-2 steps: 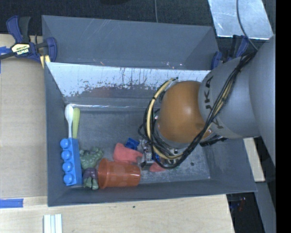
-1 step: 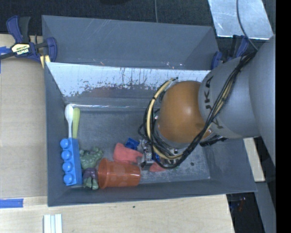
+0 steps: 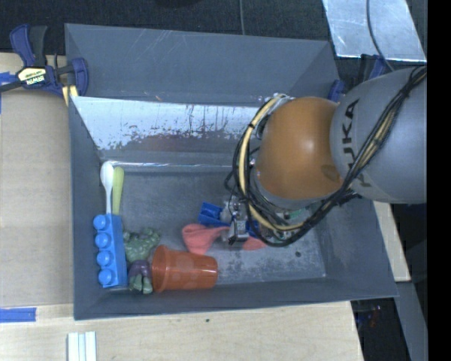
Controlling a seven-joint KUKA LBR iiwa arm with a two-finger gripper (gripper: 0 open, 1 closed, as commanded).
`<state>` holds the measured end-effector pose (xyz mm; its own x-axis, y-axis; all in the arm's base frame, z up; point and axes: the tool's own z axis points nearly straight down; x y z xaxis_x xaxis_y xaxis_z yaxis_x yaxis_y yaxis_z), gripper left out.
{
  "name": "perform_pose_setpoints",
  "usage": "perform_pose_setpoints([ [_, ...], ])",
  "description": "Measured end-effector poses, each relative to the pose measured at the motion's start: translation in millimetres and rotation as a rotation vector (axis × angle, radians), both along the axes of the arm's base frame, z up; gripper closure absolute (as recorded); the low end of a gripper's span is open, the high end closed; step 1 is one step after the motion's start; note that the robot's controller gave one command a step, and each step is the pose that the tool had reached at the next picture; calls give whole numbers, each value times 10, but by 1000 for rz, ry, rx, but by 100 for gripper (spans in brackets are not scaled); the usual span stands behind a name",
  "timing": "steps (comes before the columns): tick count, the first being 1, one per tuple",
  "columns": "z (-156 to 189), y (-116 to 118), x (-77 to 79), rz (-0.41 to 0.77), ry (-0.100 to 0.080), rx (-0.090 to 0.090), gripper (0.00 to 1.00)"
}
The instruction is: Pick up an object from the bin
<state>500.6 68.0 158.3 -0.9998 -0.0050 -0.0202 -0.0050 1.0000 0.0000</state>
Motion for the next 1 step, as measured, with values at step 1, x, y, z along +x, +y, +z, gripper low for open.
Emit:
perform_pose_setpoints([
  [1, 760, 173, 99, 14, 0, 0, 100],
])
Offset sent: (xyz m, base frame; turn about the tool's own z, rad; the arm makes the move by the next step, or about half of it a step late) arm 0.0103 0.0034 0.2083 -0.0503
